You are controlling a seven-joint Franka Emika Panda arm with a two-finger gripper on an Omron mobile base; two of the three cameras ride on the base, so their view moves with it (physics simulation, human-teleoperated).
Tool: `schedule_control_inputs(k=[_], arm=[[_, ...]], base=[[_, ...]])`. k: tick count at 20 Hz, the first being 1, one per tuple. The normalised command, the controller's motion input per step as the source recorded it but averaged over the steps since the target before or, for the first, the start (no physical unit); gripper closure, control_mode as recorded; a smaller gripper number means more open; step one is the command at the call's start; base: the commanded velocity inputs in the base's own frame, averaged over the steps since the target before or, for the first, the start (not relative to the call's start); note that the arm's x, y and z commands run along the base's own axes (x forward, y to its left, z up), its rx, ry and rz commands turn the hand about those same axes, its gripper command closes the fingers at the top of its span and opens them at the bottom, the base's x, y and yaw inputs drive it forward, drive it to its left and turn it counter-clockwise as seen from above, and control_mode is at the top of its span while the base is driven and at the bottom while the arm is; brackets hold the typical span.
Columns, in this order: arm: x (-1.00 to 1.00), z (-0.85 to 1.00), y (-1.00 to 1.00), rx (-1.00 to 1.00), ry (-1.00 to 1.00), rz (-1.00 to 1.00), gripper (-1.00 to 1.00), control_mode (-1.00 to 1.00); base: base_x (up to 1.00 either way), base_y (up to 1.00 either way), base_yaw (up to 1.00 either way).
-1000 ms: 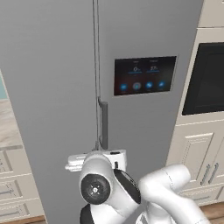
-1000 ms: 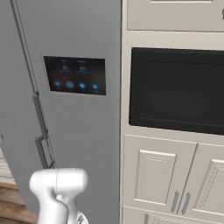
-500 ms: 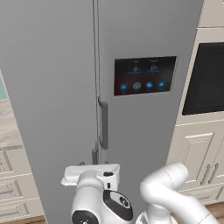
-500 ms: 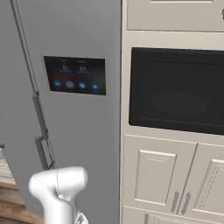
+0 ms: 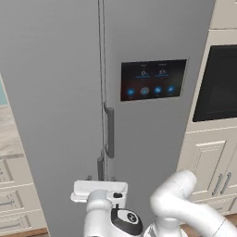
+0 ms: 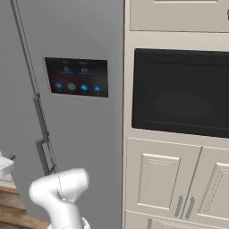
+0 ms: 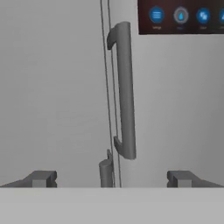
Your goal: Open the freezer door, pick up the ice cube tray from the freezer, and place it on the dining counter.
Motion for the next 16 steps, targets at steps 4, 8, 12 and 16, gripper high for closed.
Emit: schedule_control_inputs(k=[4, 8, 12, 16], arm=[[0.39, -0.24, -0.17, 0.07, -0.08, 0.0, -1.0, -1.0], [0.32, -0.17, -0.12, 0.05, -0.05, 0.0, -1.0, -1.0], [0.2, -0.1, -0.06, 0.03, -0.01, 0.0, -1.0, -1.0], [0.24, -0.12, 0.0, 0.0, 0.0, 0.0, -1.0, -1.0]], base=[[0.0, 0.0, 0.0], [0.0, 0.0, 0.0], [0.0, 0.0, 0.0], [0.0, 0.0, 0.0]])
